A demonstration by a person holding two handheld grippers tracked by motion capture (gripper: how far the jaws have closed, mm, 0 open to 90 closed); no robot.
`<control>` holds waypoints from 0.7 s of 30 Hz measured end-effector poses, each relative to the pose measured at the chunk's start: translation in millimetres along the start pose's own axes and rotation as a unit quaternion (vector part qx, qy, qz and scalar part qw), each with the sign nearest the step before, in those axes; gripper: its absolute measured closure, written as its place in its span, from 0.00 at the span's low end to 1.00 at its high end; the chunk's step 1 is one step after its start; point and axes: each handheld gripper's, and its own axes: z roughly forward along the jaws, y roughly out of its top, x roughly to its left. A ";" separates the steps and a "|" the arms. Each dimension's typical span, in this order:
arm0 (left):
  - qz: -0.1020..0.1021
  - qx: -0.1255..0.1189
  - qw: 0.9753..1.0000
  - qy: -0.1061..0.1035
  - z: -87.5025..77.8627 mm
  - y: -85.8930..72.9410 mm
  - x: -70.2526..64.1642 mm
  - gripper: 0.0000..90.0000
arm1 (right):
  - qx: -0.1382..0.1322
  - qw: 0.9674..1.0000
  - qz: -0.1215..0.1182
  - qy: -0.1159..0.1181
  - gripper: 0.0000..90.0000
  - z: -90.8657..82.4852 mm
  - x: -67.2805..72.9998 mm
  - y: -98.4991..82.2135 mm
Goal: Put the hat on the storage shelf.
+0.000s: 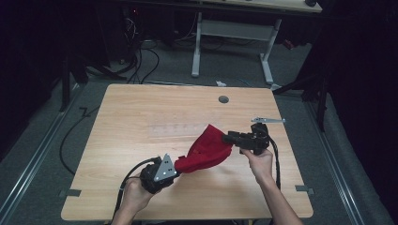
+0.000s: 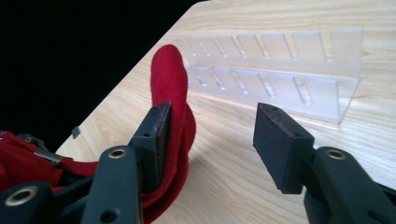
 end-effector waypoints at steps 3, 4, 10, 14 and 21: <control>0.002 0.005 1.000 -0.002 0.5 -1.0 0.4 0.95 | -0.012 1.000 -0.002 -0.002 0.50 -2.9 0.6 -0.5; 0.003 0.007 1.000 0.000 0.7 -1.8 0.6 0.95 | -0.016 1.000 -0.001 0.000 0.50 -3.6 0.1 -0.4; -0.009 -0.002 1.000 0.015 -4.9 -1.4 6.2 0.95 | -0.059 0.998 0.015 -0.005 0.47 -16.6 -4.7 0.4; -0.027 -0.019 0.999 0.022 -9.8 4.3 14.1 0.95 | -0.050 0.998 0.006 -0.031 0.46 -16.5 -9.7 -8.3; -0.068 -0.040 0.996 0.036 -14.8 8.7 28.3 0.94 | -0.018 0.997 -0.008 -0.078 0.46 -5.1 -22.4 -32.5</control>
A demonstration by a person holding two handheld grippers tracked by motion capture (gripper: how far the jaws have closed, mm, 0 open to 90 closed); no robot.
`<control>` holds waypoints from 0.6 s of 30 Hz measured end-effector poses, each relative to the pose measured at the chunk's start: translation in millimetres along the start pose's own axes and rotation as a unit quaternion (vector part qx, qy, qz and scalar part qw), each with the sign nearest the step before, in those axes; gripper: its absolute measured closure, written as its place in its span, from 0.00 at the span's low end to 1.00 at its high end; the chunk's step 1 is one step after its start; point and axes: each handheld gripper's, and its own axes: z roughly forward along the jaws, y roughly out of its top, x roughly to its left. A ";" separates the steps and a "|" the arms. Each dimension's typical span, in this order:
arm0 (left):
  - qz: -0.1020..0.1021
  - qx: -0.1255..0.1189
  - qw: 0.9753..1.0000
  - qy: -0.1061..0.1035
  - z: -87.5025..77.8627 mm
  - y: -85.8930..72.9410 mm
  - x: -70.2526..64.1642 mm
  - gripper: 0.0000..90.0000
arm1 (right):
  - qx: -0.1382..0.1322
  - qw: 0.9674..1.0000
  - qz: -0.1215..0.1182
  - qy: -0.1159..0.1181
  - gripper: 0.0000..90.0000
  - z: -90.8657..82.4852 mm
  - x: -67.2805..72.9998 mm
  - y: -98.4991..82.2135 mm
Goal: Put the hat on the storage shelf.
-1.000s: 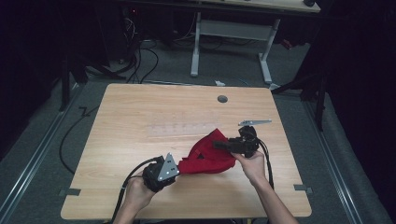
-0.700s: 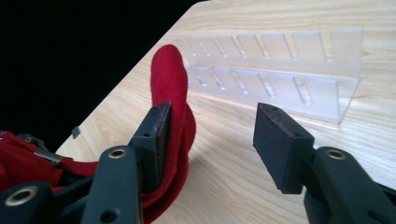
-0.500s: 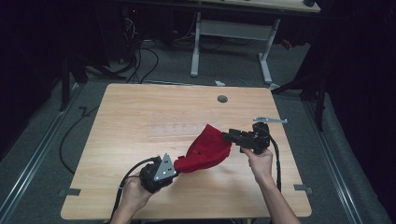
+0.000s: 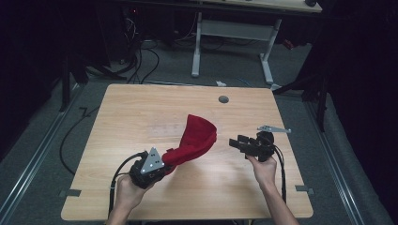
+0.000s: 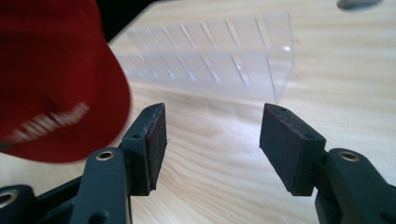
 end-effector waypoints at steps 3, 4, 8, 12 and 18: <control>-0.007 -0.004 1.000 0.005 -2.0 2.1 4.2 0.94 | 0.015 0.999 -0.013 -0.025 0.46 5.9 -3.0 -10.1; -0.009 -0.007 1.000 0.006 -2.5 2.7 5.5 0.94 | 0.021 0.999 -0.017 -0.034 0.46 8.6 -4.8 -15.3; -0.023 -0.019 0.999 0.011 -4.4 5.9 11.5 0.94 | 0.044 0.996 -0.026 -0.067 0.45 16.4 -10.0 -30.6; -0.038 -0.031 0.999 0.014 -6.4 9.9 16.5 0.94 | 0.060 0.992 -0.043 -0.100 0.44 21.2 -12.9 -40.7; -0.057 -0.043 0.997 0.022 -6.9 14.7 24.2 0.94 | 0.071 0.986 -0.065 -0.134 0.44 27.7 -14.8 -50.7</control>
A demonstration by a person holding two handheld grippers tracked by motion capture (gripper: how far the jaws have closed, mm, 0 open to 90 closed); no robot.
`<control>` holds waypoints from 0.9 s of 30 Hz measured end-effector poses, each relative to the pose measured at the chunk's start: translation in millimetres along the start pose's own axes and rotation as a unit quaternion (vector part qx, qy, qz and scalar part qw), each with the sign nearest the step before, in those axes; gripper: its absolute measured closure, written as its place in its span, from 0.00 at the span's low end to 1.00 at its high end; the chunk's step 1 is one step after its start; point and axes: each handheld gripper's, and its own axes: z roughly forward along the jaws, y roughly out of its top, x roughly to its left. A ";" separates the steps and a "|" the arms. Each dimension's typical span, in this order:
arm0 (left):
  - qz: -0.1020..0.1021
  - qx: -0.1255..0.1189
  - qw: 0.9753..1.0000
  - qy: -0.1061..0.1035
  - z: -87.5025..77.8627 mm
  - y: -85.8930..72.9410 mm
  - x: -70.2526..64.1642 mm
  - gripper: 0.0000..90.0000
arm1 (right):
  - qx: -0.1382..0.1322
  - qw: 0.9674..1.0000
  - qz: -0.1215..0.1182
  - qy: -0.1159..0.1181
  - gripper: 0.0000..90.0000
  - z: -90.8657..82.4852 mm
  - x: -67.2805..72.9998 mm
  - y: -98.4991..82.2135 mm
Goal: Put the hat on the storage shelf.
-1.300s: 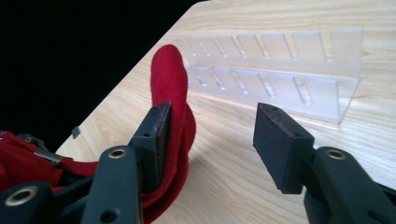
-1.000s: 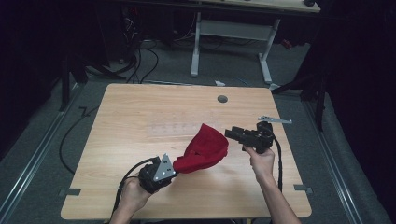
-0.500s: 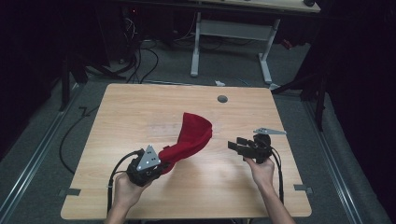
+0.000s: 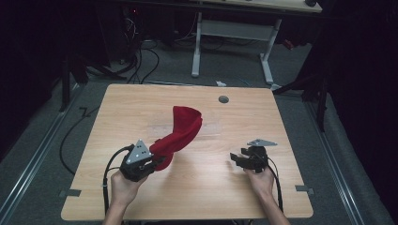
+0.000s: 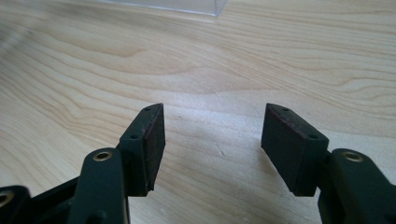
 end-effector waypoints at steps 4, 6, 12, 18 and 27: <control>-0.006 -0.006 1.000 0.002 0.8 3.2 4.1 0.94 | 0.002 1.000 -0.007 -0.018 0.43 2.3 1.4 -3.3; -0.006 -0.009 1.000 0.005 1.9 4.9 5.8 0.94 | 0.001 1.000 -0.015 -0.025 0.43 4.0 1.1 -4.5; -0.017 -0.017 1.000 0.007 3.6 12.2 9.0 0.94 | -0.004 0.998 -0.039 -0.047 0.42 6.4 6.1 -8.2; -0.031 -0.027 0.999 0.005 4.6 20.3 12.6 0.94 | -0.001 0.997 -0.053 -0.056 0.41 7.6 9.1 -8.1; -0.048 -0.042 0.998 0.005 4.5 30.7 18.0 0.94 | -0.001 0.997 -0.052 -0.057 0.41 7.6 9.5 -8.2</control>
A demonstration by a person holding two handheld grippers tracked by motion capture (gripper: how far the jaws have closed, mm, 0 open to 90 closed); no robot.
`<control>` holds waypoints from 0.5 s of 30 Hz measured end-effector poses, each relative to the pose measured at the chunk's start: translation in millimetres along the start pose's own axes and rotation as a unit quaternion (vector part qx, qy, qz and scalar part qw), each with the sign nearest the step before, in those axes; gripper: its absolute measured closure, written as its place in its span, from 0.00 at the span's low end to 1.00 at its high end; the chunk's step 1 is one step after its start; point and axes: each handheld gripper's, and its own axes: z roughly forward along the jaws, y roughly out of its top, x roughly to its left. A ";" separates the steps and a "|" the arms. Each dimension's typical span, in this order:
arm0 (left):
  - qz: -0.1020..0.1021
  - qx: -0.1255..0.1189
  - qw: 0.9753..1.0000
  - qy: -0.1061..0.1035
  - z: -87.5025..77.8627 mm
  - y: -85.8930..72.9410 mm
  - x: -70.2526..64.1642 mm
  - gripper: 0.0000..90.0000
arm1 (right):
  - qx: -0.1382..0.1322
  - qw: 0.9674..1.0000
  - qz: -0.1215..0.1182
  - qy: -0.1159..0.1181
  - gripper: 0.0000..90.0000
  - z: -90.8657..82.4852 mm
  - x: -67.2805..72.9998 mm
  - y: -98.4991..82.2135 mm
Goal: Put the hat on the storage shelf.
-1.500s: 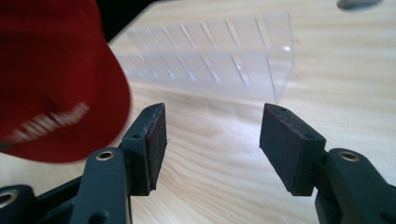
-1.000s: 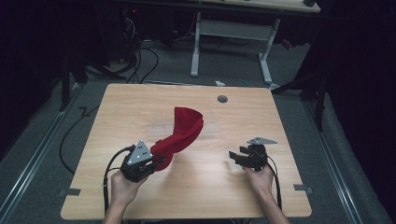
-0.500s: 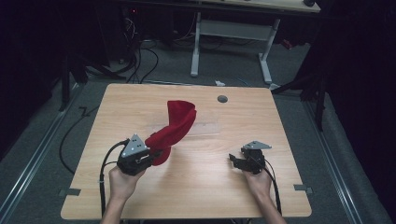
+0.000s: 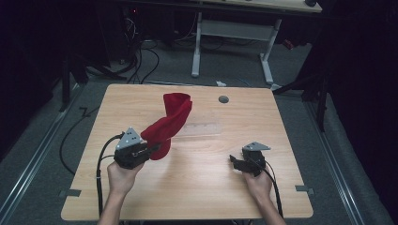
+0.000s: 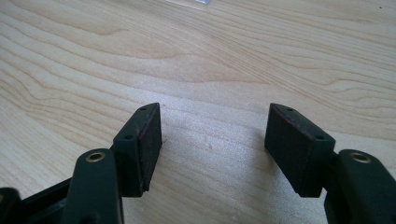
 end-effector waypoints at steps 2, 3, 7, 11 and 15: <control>-0.001 -0.006 1.000 0.001 0.0 4.8 1.4 0.94 | 0.000 1.000 -0.002 0.000 0.41 0.0 -0.2 0.0; -0.004 -0.010 1.000 0.001 0.0 6.6 2.0 0.94 | 0.000 1.000 -0.002 0.000 0.41 0.0 -0.1 0.0; -0.011 -0.022 1.000 0.002 0.1 13.2 3.7 0.94 | 0.001 1.000 0.000 0.001 0.40 -0.1 0.2 0.0; -0.009 -0.033 0.999 0.004 -0.5 20.1 5.4 0.94 | 0.001 1.000 0.000 0.001 0.40 -0.1 0.3 0.0; -0.017 -0.048 0.999 0.005 -1.6 27.8 9.1 0.94 | 0.001 1.000 0.000 0.001 0.40 0.0 0.4 0.0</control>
